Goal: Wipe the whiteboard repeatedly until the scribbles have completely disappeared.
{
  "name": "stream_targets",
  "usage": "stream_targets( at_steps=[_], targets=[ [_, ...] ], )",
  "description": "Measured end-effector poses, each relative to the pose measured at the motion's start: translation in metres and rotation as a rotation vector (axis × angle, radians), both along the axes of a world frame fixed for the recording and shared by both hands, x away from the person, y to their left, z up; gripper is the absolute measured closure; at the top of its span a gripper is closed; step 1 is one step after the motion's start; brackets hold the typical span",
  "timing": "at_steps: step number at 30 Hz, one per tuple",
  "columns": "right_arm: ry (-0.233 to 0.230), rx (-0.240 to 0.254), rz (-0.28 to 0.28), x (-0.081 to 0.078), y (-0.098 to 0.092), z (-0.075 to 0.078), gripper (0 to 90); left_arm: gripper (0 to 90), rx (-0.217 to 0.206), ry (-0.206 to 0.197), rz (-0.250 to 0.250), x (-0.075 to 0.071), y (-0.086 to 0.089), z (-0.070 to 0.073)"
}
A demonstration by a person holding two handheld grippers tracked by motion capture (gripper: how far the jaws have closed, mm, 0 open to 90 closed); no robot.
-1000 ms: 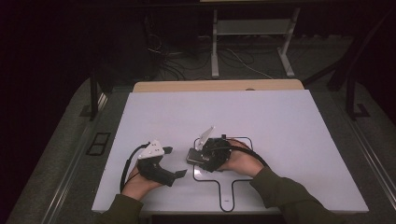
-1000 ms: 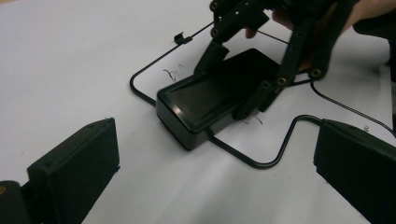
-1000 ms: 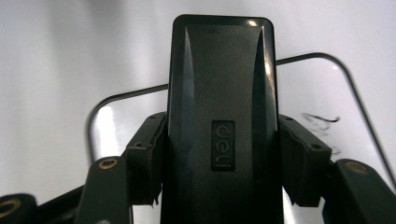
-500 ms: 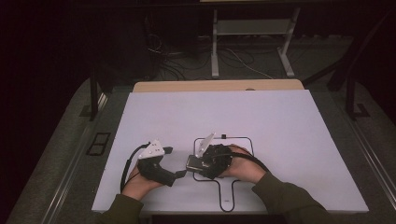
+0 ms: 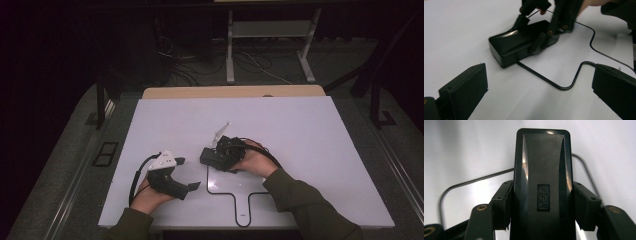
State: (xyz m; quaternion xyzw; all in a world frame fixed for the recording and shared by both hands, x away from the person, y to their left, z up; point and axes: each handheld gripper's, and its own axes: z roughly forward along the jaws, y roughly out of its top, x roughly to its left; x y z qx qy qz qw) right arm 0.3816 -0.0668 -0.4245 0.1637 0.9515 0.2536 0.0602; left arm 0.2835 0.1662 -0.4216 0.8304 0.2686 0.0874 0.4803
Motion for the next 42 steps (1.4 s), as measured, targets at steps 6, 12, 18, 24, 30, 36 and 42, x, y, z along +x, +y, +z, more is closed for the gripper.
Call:
stream_targets(
  at_steps=[6,12,18,24,30,36,42],
  targets=[
    [0.012,0.018,-0.047,0.021,-0.002,-0.001,38.7,0.0,-0.003,-0.001,0.0,0.0,0.0,0.0],
    [0.006,0.021,-0.082,0.033,-0.002,-0.001,38.7,0.0,0.0,0.001,-0.003,0.0,0.0,0.0],
    [0.0,0.015,-0.092,0.04,-0.001,-0.001,38.7,0.0,-0.002,0.001,-0.004,0.0,0.0,0.0],
    [-0.013,-0.008,-0.083,0.034,0.001,0.0,38.7,0.0,-0.001,0.0,-0.003,0.0,0.0,0.0],
    [-0.012,-0.022,-0.051,0.023,0.004,0.0,38.7,0.0,-0.001,-0.003,-0.002,0.0,0.0,0.0],
    [-0.005,-0.02,-0.003,0.007,0.004,0.0,38.7,0.0,0.001,-0.004,-0.002,0.0,0.0,0.0],
    [-0.017,-0.027,0.046,-0.016,0.006,0.001,38.7,0.0,-0.002,-0.003,0.001,-0.001,0.0,0.001]
  ],
)
